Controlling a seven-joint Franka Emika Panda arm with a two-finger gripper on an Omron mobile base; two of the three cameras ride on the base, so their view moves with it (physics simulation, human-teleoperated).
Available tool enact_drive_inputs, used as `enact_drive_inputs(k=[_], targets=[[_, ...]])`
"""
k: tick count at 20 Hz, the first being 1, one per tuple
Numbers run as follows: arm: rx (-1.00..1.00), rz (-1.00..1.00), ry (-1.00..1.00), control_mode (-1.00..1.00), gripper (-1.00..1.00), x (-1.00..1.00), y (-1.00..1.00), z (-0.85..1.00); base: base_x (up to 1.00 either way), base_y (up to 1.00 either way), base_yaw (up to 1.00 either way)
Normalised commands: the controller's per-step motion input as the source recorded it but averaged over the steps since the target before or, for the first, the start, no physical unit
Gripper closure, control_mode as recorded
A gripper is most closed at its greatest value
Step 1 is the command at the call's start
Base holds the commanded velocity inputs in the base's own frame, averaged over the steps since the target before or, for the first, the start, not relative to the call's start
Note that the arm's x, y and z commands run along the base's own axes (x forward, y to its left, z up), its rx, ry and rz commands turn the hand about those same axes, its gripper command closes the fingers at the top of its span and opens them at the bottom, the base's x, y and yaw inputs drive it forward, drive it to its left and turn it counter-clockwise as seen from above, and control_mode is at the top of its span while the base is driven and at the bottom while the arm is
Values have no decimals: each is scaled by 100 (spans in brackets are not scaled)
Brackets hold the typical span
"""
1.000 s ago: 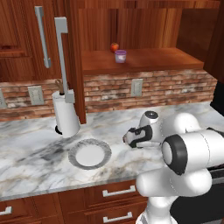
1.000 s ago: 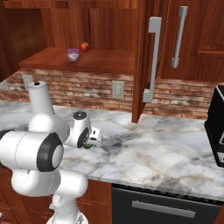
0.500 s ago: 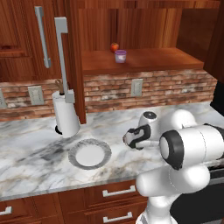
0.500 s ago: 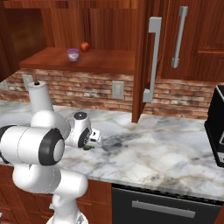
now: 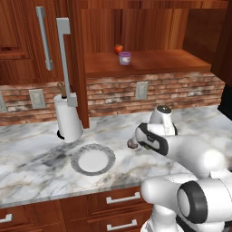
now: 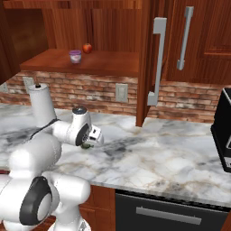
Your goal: Pick the avocado and bread from the counter and place them on the plate. Then pick the jam from the cabinet and place it next to the plate. Lastly close the cabinet door.
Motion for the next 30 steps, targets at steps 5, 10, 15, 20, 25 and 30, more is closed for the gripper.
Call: enact_drive_inputs(k=[5,10,15,20,25,30], targets=[[0,0,1,-100,100,-31,35,96,0,0,0],[0,3,5,-100,100,-14,56,64,0,0,0],[0,8,9,-100,100,0,78,29,0,0,0],[-2,11,9,-100,100,0,87,-2,0,0,0],[-2,10,5,-100,100,0,72,-5,0,0,0],[-3,9,7,-100,100,0,65,-12,0,0,0]])
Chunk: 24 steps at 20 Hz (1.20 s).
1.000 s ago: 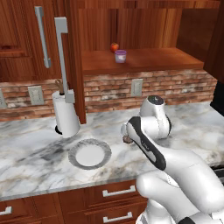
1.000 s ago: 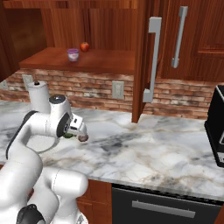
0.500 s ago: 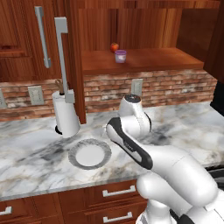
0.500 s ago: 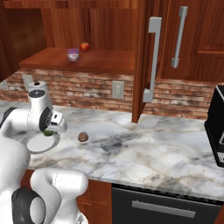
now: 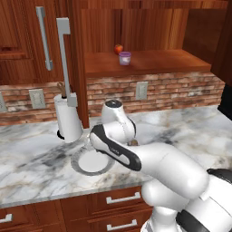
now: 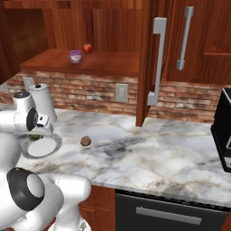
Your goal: Pick the avocado and bread from the counter and place them on the plate. Then pick the jam from the cabinet and place it next to the plate. Lastly close the cabinet door.
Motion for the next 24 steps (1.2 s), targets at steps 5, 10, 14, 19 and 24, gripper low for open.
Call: enact_drive_inputs(k=[5,10,14,19,24], targets=[[-5,5,3,-100,100,4,50,-35,0,0,0],[-7,0,0,-100,100,21,30,-39,0,0,0],[-7,0,0,-100,100,34,15,-40,0,0,0],[-4,0,0,-100,100,28,10,-34,0,0,0],[-1,0,0,-100,100,17,5,-32,0,0,0]])
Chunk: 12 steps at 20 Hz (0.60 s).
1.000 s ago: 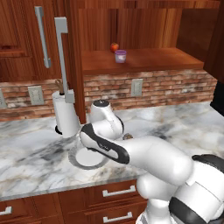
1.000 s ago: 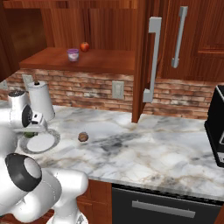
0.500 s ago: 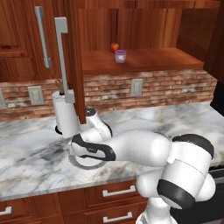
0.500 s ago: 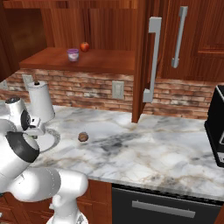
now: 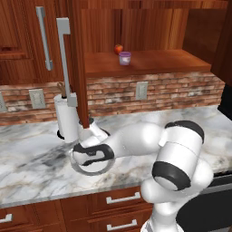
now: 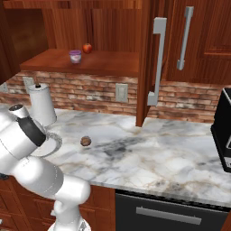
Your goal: Pick the avocado and bread from the counter and place them on the plate. Then pick the jam from the cabinet and place it next to the plate. Lastly close the cabinet door.
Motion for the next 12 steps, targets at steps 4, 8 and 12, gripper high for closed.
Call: enact_drive_inputs(k=[4,8,12], targets=[[0,0,0,-100,100,1,0,-26,0,0,0],[0,0,0,-100,100,0,0,-22,0,0,0],[0,0,0,-100,100,0,0,-17,0,0,0]])
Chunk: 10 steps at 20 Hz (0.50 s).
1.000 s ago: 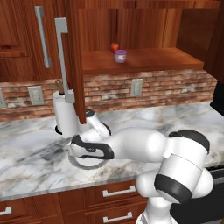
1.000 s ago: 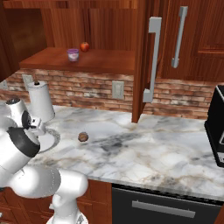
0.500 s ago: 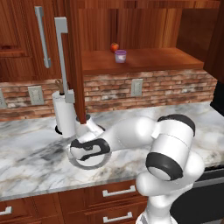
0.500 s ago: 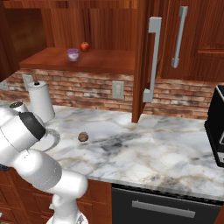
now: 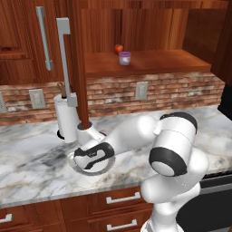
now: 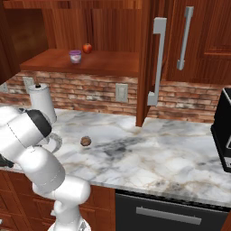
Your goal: Pick the avocado and bread from the counter and place them on the plate. Then pick the jam from the cabinet and place it next to the plate. Lastly close the cabinet door.
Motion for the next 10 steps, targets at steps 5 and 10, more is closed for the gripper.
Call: enact_drive_inputs(k=[5,10], targets=[[0,0,0,-100,100,0,0,-13,0,0,0],[0,0,0,-100,-100,0,-1,-5,0,0,0]])
